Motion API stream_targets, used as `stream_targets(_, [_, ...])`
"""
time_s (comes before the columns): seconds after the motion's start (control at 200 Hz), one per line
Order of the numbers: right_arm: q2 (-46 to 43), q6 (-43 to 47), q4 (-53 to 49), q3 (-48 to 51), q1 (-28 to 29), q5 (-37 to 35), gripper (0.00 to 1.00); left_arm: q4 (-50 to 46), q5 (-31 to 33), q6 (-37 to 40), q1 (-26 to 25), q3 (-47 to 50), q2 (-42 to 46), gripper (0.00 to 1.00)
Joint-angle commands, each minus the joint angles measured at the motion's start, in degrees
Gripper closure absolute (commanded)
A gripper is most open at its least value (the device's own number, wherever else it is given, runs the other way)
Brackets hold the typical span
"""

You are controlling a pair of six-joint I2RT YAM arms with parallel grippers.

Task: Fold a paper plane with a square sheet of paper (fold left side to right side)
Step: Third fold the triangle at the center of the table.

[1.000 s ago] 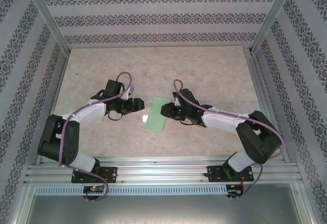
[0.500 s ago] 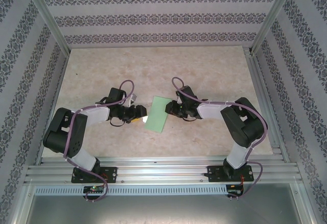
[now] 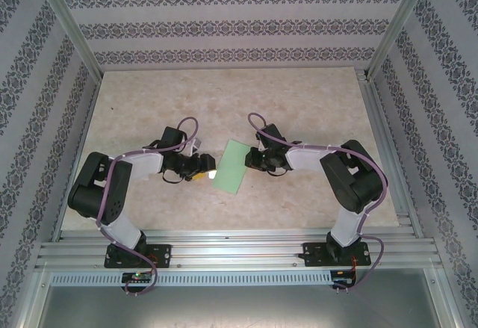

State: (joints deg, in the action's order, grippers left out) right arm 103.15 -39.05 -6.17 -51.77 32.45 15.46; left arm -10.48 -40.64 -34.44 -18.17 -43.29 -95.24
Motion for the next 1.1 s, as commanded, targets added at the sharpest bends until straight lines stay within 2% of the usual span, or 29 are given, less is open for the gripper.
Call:
stream_targets(0.0, [2.48, 1.82, -2.61, -1.01, -0.72, -3.71, 0.86, 4.31, -0.21, 0.93, -3.2, -1.19, -4.1, 0.33])
stream_targets(0.744, [3.93, 1.78, -1.42, -1.36, -0.29, -1.84, 0.85, 6.04, -0.59, -2.05, -9.1, -10.56, -12.86, 0.44])
stream_targets(0.959, [4.25, 1.78, -1.36, -1.54, -0.15, -1.75, 0.85, 2.26, 1.35, -0.44, -9.18, -14.23, -13.85, 0.57])
stream_targets(1.094, [4.12, 1.96, -1.3, -1.56, -0.11, -1.71, 0.85, 1.2, 2.43, -0.13, -9.18, -15.37, -14.02, 0.61])
